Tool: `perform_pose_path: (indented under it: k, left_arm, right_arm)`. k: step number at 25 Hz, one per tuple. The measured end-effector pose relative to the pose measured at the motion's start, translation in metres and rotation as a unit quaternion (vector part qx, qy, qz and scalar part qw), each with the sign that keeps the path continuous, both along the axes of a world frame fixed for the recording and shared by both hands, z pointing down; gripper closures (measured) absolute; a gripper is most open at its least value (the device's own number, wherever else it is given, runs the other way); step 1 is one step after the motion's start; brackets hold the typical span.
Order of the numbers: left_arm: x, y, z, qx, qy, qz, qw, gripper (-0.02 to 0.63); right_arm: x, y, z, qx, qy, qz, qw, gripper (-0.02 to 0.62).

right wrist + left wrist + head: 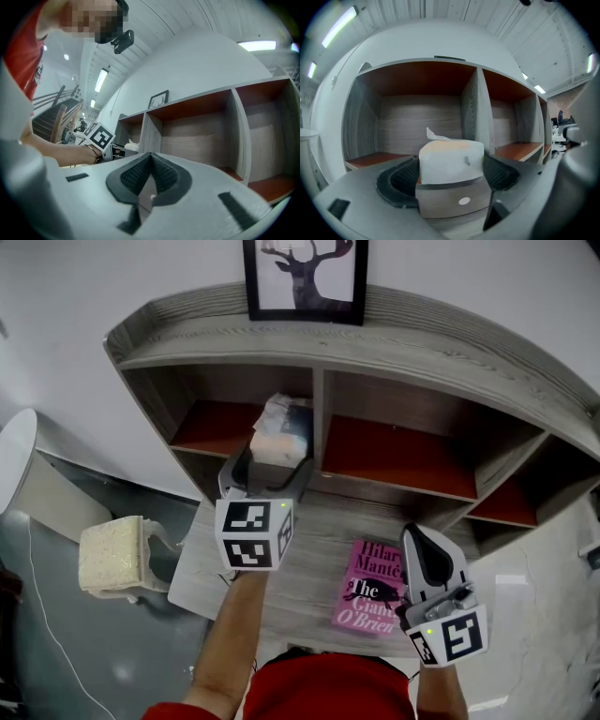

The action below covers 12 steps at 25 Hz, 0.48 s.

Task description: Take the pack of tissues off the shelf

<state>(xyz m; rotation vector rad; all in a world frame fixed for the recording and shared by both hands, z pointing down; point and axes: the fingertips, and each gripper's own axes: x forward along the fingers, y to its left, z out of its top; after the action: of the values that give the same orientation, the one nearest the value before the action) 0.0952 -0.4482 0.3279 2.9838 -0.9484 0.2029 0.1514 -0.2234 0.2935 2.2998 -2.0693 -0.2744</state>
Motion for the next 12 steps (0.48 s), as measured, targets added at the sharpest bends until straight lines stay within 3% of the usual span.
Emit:
perform_pose_path:
  k: [4, 12]
  left_arm:
    - [0.0006, 0.0007, -0.0005, 0.002, 0.006, -0.002, 1.0, 0.229]
    - [-0.0052, 0.0036, -0.0078, 0.015, 0.022, -0.012, 0.9996, 0.252]
  right_arm:
    - [0.0016, 0.0035, -0.0002, 0.0, 0.002, 0.004, 1.0, 0.591]
    - [0.0027, 0.0064, -0.0008, 0.002, 0.001, 0.005, 1.0, 0.591]
